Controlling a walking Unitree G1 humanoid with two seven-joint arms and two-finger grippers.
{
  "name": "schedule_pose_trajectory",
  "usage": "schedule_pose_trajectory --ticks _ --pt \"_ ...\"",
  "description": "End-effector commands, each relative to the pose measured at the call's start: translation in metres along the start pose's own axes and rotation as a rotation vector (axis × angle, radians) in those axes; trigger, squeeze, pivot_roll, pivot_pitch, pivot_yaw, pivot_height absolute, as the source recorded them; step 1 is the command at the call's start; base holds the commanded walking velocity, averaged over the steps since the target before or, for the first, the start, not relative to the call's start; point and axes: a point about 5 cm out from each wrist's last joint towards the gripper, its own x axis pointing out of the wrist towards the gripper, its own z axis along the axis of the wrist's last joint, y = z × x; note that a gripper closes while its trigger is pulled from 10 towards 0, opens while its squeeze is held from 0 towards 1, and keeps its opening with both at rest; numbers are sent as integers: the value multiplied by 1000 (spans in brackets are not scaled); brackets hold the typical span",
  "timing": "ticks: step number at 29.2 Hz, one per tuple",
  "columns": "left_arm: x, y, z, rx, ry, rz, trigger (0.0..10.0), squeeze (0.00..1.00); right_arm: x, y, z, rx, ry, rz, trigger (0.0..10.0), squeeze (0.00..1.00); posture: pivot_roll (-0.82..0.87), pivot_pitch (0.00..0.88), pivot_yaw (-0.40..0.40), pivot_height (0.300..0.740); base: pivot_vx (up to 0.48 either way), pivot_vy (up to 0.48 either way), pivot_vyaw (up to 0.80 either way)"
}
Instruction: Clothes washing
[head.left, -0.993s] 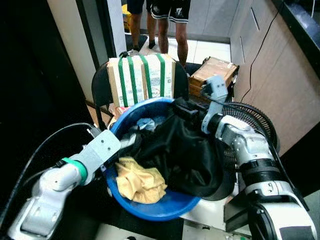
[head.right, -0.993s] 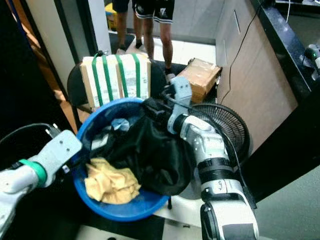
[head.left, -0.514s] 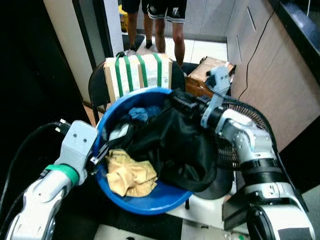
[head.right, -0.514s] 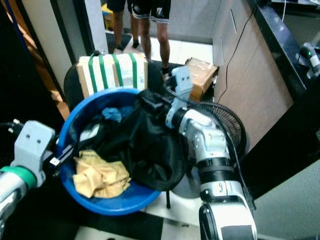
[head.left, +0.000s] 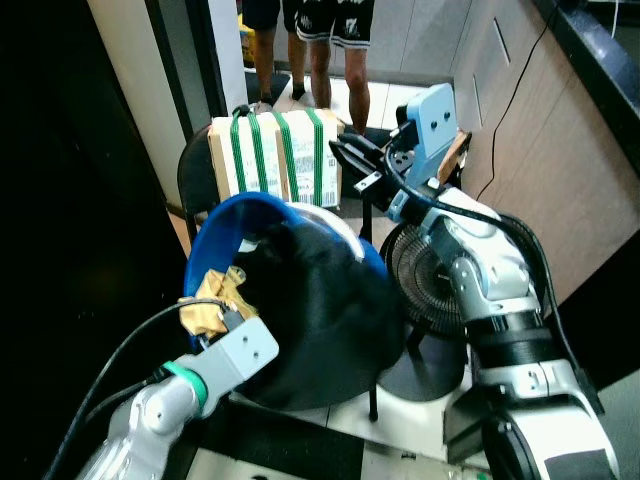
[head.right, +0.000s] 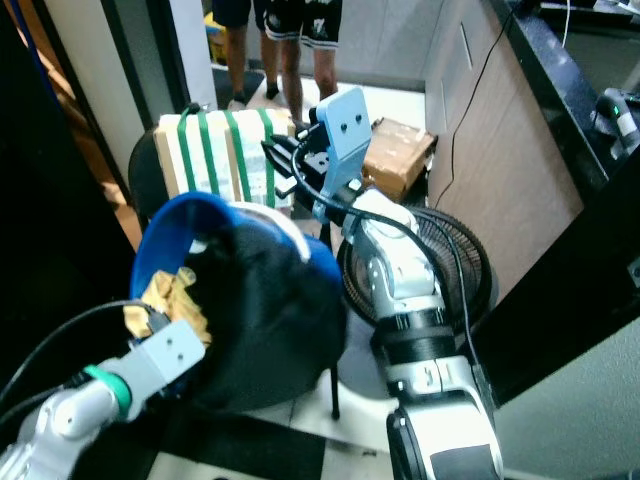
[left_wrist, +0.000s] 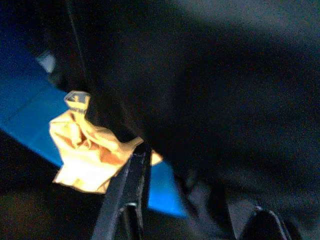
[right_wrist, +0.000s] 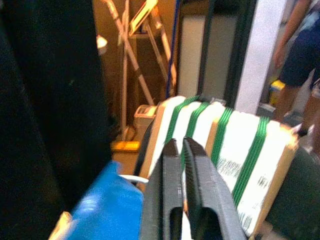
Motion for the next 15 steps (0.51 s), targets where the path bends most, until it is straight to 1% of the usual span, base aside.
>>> schedule_pose_trajectory --ticks 1,3,5,11,15 --pt "-1 -7 -3 -26 13 -27 10000 0 1 4 0 0 2 14 0 0 126 120 61 740 0 0 0" --pt "-1 -5 -4 -66 -2 6 10000 0 1 5 0 0 -2 14 0 0 125 123 62 740 0 0 0" --pt "-1 -5 -3 -87 -21 12 10000 0 2 5 1 3 -15 13 0 0 127 121 61 740 0 0 0" --pt "-3 -10 -5 -90 -14 -6 10000 0 4 6 3 31 -38 17 0 0 128 118 58 740 0 0 0" --pt "-3 -9 -5 -99 -10 1 10000 0 5 7 5 63 -49 29 0 0 129 114 55 740 0 0 0"
